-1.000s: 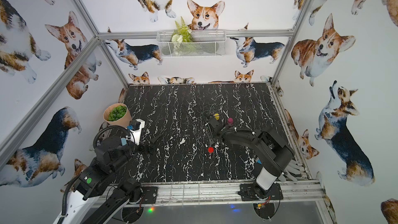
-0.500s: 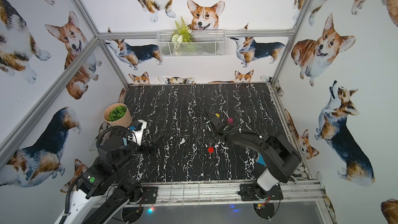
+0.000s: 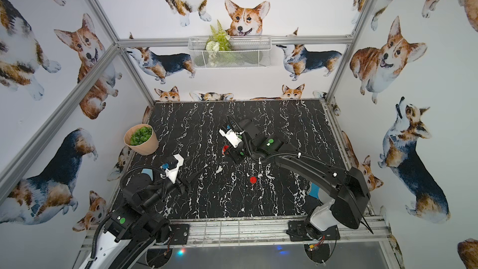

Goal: Close the paint jar lid
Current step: Pick up the paint jar from the center of the board.

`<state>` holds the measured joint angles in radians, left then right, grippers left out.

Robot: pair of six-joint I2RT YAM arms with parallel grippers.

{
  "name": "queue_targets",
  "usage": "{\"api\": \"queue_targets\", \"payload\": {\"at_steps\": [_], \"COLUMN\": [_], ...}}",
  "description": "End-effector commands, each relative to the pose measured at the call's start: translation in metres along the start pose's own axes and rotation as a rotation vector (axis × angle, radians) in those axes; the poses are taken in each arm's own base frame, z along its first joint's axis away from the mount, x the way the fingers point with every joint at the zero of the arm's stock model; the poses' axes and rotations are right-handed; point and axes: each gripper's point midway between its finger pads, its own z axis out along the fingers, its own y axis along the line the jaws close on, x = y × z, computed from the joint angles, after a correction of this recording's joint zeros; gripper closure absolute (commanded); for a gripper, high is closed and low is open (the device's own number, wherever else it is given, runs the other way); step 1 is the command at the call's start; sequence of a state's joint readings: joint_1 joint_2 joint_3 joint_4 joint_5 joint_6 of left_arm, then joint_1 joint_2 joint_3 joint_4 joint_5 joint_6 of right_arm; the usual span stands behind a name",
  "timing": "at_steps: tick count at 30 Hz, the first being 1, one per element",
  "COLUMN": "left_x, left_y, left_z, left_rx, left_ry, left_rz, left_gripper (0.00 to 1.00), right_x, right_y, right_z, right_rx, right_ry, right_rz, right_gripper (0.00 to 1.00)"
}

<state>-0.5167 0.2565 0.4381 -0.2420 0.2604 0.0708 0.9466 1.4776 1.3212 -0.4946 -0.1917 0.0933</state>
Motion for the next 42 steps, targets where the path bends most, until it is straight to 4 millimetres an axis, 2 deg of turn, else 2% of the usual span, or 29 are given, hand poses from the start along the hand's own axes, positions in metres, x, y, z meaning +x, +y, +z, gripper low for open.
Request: {"api": "queue_targets", "payload": {"at_steps": [1, 4, 8, 16, 23, 42], "left_x": [-0.014, -0.016, -0.016, -0.018, -0.021, -0.023], "left_y": [0.000, 0.005, 0.000, 0.003, 0.008, 0.009], "left_z": [-0.005, -0.008, -0.008, -0.009, -0.013, -0.014], "left_rx": [-0.005, -0.044, -0.012, -0.034, -0.071, -0.075], "left_ry": [-0.053, -0.059, -0.065, -0.068, -0.083, -0.095], "left_rz": [0.084, 0.104, 0.118, 0.122, 0.137, 0.143], "left_gripper": [0.29, 0.29, 0.29, 0.36, 0.39, 0.44], "right_x": [-0.009, -0.020, -0.035, -0.047, -0.053, -0.061], "right_y": [0.032, 0.050, 0.070, 0.102, 0.110, 0.123], "right_z": [-0.003, -0.005, -0.010, -0.006, 0.004, 0.012], "right_rx": [-0.105, -0.141, -0.176, -0.221, -0.236, -0.250], "right_ry": [0.007, -0.009, -0.035, -0.044, -0.041, -0.042], "right_rz": [-0.018, -0.043, -0.065, -0.114, -0.108, -0.114], "right_gripper": [0.70, 0.70, 0.70, 0.70, 0.70, 0.71]}}
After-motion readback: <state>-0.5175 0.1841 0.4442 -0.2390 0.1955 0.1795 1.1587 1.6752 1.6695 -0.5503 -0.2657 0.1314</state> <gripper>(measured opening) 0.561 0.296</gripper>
